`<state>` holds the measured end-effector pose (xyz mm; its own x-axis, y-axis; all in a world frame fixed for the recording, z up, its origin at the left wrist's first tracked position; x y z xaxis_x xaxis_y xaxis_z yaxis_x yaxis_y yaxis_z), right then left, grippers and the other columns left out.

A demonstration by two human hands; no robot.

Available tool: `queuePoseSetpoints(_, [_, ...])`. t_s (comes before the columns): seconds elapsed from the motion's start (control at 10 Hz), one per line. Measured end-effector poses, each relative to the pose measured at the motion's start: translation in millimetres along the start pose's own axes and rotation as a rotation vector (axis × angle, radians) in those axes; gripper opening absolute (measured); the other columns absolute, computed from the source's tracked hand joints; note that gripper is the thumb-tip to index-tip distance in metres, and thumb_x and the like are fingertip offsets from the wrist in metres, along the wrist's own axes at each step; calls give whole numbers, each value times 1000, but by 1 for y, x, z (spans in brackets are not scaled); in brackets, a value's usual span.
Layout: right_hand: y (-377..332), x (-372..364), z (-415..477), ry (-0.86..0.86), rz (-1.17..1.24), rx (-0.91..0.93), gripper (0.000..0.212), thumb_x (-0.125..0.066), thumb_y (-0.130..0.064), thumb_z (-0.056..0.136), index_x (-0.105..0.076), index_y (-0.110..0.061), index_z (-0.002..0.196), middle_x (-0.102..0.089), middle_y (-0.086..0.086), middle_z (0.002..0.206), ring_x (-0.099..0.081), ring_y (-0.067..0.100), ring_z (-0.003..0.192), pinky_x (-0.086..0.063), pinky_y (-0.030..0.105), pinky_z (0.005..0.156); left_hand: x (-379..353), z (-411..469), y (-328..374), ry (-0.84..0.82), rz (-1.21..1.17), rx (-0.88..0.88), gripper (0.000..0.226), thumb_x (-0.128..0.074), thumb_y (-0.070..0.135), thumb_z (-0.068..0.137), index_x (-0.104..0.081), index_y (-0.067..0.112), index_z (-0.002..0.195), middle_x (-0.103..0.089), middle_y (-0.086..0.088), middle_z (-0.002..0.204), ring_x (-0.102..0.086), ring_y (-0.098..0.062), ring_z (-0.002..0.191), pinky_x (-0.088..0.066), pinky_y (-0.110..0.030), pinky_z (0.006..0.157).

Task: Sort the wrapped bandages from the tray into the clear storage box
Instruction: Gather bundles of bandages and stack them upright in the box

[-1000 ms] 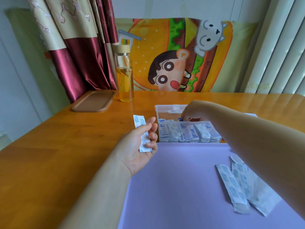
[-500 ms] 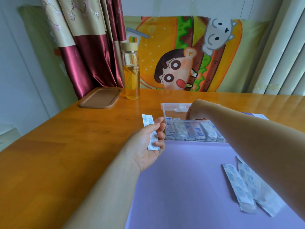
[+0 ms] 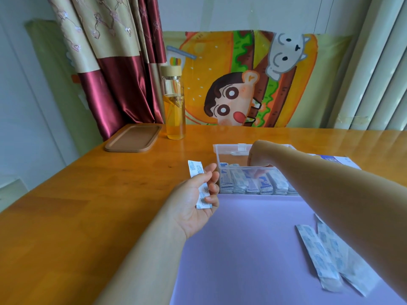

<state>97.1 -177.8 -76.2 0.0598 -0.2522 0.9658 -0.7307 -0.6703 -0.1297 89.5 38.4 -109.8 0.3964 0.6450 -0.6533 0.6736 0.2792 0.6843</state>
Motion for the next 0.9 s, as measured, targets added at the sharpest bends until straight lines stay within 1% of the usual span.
queuePoseSetpoints(0.1, [-4, 1, 2, -55, 11, 74, 26, -67, -6, 80, -64, -1, 106, -64, 13, 93, -58, 26, 78, -54, 35, 76, 1, 0, -1, 6, 3, 1, 16, -51, 12, 94, -64, 11, 104, -61, -1, 71, -46, -5, 52, -31, -11, 37])
queuePoseSetpoints(0.2, [-4, 11, -15, -2, 34, 60, 12, -56, -9, 88, -66, -9, 95, -57, 4, 72, -51, 16, 62, -41, 19, 53, 1, 0, -2, 0, 4, 6, 17, -51, 11, 94, -64, 11, 105, -61, -1, 69, -46, -5, 52, -30, -12, 37])
queuePoseSetpoints(0.3, [-8, 35, -42, 206, 199, 199, 17, -54, -13, 91, -65, -1, 97, -63, 6, 79, -56, 18, 68, -46, 24, 57, -1, 0, -2, -14, 24, 6, 18, -49, 10, 94, -64, 11, 105, -61, 1, 68, -44, -4, 52, -28, -11, 38])
queuePoseSetpoints(0.4, [-5, 63, -95, 491, 257, 364, 15, -60, -15, 86, -69, -3, 85, -63, 3, 70, -59, 20, 66, -47, 28, 59, -2, 2, -7, -21, 73, 23, 18, -47, 11, 95, -64, 11, 102, -61, 2, 67, -43, -4, 52, -26, -11, 38])
queuePoseSetpoints(0.5, [13, 42, -133, 386, 244, 426, 8, -70, -24, 80, -68, -16, 81, -61, -7, 67, -55, 5, 59, -45, 18, 56, -8, -3, -18, -64, 140, 56, 15, -49, 11, 93, -62, 12, 101, -59, 1, 70, -43, -5, 52, -25, -11, 38])
queuePoseSetpoints(0.6, [45, -10, -145, 44, -25, 321, 39, -77, -41, 71, -64, -21, 102, -66, -7, 81, -61, 8, 70, -49, 19, 68, -11, -8, -25, -80, 189, 60, 15, -50, 11, 93, -62, 11, 102, -59, 1, 70, -44, -5, 49, -25, -11, 37])
queuePoseSetpoints(0.7, [74, -40, -149, -142, -201, 187, 77, -78, -51, 65, -45, -23, 129, -59, -7, 97, -65, 15, 75, -51, 31, 83, -9, -13, -29, -82, 208, 58, 15, -49, 12, 93, -62, 12, 101, -58, 0, 72, -44, -4, 48, -26, -11, 36])
queuePoseSetpoints(0.8, [79, -50, -148, -232, -110, 136, 88, -81, -42, 67, -35, -20, 138, -54, -2, 102, -60, 8, 58, -50, 23, 65, -10, -16, -32, -87, 228, 58, 14, -50, 12, 94, -62, 13, 100, -58, 0, 74, -44, -4, 48, -26, -11, 36])
queuePoseSetpoints(0.9, [75, -50, -152, -261, 7, 129, 81, -81, -27, 71, -36, -19, 139, -55, 0, 84, -58, 9, 55, -47, 16, 51, -8, -14, -36, -77, 240, 68, 13, -49, 12, 94, -61, 14, 99, -59, 1, 71, -44, -4, 47, -26, -11, 35])
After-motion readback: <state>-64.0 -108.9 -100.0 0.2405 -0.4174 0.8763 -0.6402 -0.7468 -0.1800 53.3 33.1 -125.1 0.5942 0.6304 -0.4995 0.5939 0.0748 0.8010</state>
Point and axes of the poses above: each hand's wrist, its own z-axis towards the middle knuckle, its own x-axis out of the back of the hand, y = z × x, the point moved 9 cm from there along z, towards the middle knuckle
